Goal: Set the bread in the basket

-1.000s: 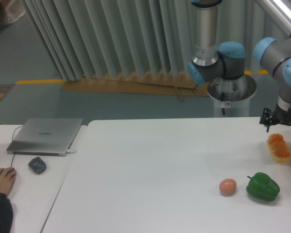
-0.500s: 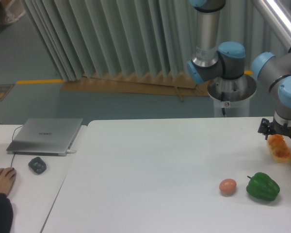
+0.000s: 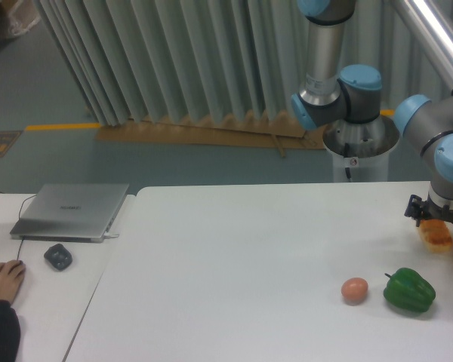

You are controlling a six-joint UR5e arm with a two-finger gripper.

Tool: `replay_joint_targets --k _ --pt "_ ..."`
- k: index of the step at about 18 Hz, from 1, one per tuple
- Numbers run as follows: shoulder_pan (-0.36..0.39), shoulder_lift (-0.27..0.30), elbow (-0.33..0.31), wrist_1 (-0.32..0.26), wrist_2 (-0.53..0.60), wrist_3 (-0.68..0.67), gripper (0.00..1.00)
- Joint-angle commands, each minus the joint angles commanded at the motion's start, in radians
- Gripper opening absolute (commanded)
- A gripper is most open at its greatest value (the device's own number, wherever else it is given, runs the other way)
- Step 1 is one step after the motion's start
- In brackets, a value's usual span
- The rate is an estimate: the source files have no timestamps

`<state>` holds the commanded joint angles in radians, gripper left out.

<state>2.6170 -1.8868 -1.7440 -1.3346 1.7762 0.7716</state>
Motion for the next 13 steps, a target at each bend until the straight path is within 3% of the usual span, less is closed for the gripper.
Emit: replay_joint_targets --k 6,7,8,10,13 --pt "-0.014 -0.005 -0.005 0.015 0.017 -0.008 1.0" --pt "-0.014 -0.005 -0.005 0.017 0.017 -0.009 0.89" --pt "-0.014 -0.005 -0.005 0.017 0.016 -0.014 0.63" --pt "-0.02 -0.005 -0.005 0.015 0.016 -0.023 0.4" --pt "-0.025 -0.002 -0.003 0.014 0.016 -0.012 0.32"
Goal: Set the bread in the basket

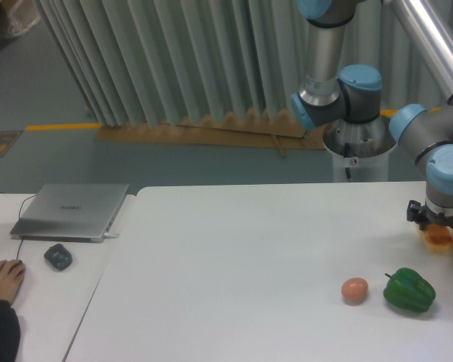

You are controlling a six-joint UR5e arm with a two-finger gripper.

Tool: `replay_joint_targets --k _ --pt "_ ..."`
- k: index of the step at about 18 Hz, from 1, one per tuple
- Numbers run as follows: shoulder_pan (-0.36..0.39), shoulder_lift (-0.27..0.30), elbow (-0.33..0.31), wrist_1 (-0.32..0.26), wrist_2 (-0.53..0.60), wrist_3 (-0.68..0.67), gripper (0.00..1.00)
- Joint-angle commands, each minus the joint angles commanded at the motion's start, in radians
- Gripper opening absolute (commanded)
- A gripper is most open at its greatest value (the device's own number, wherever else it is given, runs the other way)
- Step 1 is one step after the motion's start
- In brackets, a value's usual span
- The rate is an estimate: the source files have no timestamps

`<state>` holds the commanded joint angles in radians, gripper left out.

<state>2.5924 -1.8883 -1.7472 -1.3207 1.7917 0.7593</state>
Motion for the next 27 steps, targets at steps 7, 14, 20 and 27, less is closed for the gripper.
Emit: replay_joint_targets --k 7,14,20,27 --pt "0.0 0.011 0.009 -0.011 -0.008 0.003 0.3" --pt "0.009 0.084 0.064 -0.087 -0.06 0.13 0.3" --pt "0.06 0.141 0.167 -0.169 -0.135 0.383 0.3" --pt "0.172 0.137 0.233 -0.152 -0.13 0.748 0.3"
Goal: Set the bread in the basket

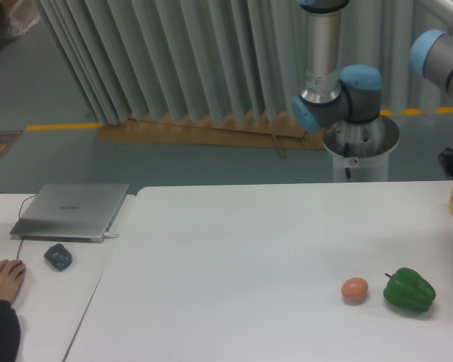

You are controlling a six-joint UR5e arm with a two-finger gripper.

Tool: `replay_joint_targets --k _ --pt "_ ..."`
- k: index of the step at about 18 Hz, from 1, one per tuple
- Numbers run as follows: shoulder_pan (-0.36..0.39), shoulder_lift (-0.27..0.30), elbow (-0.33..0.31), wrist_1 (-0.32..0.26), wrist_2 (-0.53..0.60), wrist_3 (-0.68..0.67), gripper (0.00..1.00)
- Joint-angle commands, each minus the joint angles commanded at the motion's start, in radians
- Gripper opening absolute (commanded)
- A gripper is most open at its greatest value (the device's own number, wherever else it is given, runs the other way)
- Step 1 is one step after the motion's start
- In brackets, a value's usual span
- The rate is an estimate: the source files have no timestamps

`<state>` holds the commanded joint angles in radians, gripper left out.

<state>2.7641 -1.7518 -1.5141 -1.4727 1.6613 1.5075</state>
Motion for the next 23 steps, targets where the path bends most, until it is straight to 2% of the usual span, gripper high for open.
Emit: replay_joint_targets --k 2,6,12,16,18,21,22,23 --pt "0.023 -0.002 0.015 0.008 0.002 0.126 0.3" --pt "0.048 -0.011 0.021 0.012 0.002 0.261 0.32" --pt "0.124 -0.032 0.012 0.064 -0.002 0.485 0.32" --pt "0.155 -0.046 0.017 0.075 -0.006 0.539 0.32" --pt "0.181 -0.051 0.011 0.077 -0.006 0.617 0.32" --pt "0.189 -0.051 0.014 0.077 -0.014 0.631 0.32" --pt "0.189 -0.051 0.014 0.077 -0.015 0.631 0.36" --pt "0.189 -0.052 0.012 0.075 -0.032 0.629 0.68"
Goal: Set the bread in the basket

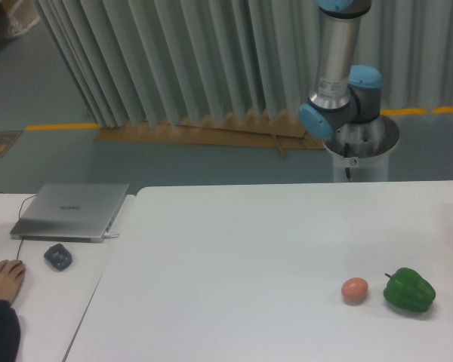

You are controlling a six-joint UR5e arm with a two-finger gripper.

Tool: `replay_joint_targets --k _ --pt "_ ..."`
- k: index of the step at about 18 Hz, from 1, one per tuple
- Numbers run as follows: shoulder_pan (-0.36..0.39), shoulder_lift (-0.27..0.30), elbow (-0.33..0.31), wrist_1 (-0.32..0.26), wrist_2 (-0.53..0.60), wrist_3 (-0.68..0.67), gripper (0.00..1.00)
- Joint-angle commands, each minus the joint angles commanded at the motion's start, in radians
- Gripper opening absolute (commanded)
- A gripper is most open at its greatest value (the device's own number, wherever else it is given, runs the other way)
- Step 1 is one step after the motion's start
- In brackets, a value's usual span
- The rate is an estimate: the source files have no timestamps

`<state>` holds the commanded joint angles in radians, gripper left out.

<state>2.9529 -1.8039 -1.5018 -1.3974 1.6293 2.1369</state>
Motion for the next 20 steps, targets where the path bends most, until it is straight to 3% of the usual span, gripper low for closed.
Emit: replay_joint_targets --k 1,8,11,15,20 --pt "0.003 -0.002 -0.002 0.002 -0.029 0.003 0.99" --pt "-0.003 0.006 0.0 0.0 -0.068 -0.023 1.0" --pt "-0.024 0.014 -0.006 -0.002 -0.167 -0.235 1.0" --pt "-0.119 0.012 -0.008 -0.005 -0.158 -0.401 1.0" --pt "-0.187 0.021 -0.011 -0.003 -0.155 -0.469 1.0"
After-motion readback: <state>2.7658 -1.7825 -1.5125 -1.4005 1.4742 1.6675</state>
